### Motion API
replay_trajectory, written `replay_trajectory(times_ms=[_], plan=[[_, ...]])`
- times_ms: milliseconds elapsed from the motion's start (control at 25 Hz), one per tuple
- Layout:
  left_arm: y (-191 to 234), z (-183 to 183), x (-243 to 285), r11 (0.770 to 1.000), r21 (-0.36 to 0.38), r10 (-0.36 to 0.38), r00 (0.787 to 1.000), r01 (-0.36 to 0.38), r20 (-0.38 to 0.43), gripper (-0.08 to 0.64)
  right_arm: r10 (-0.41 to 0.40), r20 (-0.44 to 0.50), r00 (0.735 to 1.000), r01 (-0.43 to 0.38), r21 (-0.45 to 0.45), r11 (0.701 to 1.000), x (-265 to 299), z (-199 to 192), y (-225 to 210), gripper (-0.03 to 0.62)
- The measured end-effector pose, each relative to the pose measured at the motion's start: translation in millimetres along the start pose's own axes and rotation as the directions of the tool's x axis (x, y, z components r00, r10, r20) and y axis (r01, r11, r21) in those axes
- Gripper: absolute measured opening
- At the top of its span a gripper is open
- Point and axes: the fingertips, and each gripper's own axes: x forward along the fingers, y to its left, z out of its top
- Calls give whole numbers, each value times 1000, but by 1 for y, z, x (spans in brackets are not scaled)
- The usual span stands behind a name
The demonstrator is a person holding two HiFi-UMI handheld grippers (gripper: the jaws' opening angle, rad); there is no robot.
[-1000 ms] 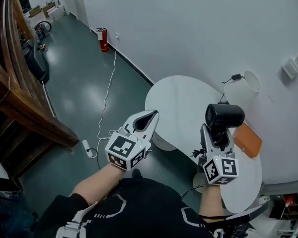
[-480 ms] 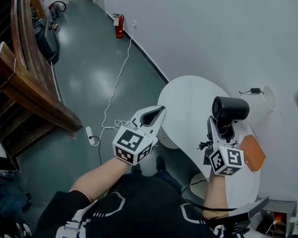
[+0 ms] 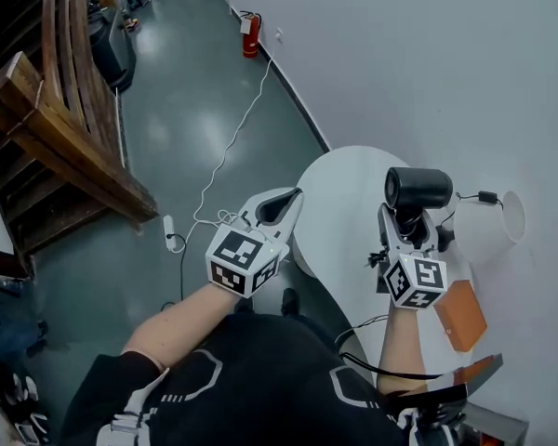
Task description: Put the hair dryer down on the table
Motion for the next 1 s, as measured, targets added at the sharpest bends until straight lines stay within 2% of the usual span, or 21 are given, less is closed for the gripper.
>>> replay_trajectory(times_ms=[240,440,680,1000], plan=[[0,-16,26,996,-9,87,996,-88,-19,5,106,-61,992,-108,-30,994,39,-19,-18,302],[3,-41,47,984,-96,148,988,-151,-45,5,186,-132,974,-192,-30,981,71,-43,-30,302],[12,-62,62,970,-76,226,971,-232,-78,5,249,-208,946,-260,-31,965,105,-71,-33,302],[17,-93,83,957,-94,259,953,-276,-157,5,321,-294,900,-337,-3,942,144,-117,-34,302]])
